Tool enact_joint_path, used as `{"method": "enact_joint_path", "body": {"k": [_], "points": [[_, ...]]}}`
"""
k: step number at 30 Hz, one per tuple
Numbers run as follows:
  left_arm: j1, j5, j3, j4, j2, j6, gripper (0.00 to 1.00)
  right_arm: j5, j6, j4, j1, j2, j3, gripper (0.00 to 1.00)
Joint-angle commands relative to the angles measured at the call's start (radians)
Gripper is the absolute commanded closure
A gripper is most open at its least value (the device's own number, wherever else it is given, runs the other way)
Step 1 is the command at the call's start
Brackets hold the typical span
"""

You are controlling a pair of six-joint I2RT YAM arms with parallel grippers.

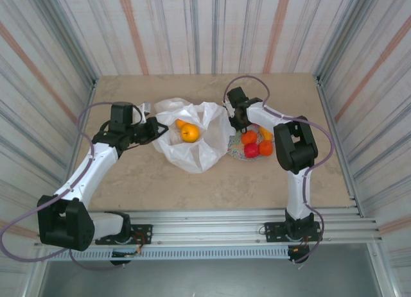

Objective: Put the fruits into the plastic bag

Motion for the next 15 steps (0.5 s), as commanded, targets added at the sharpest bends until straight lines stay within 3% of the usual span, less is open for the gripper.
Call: {"method": "enact_joint_path", "body": {"k": [1, 8, 15], "points": [[-0.005, 0.019, -0.018, 0.013, 0.003, 0.014, 1.0, -0.008, 0.0, -0.015, 0.002, -0.031, 0.008, 0.32], [-0.006, 0.022, -0.026, 0.019, 0.005, 0.008, 1.0, -0.037, 0.038, 0.028, -0.016, -0.18, -0.069, 0.35], [-0.008, 0.043, -0.034, 0.053, 0.022, -0.015, 1.0, -0.159, 0.17, 0.094, -0.025, -0.537, -0.323, 0.35]]}}
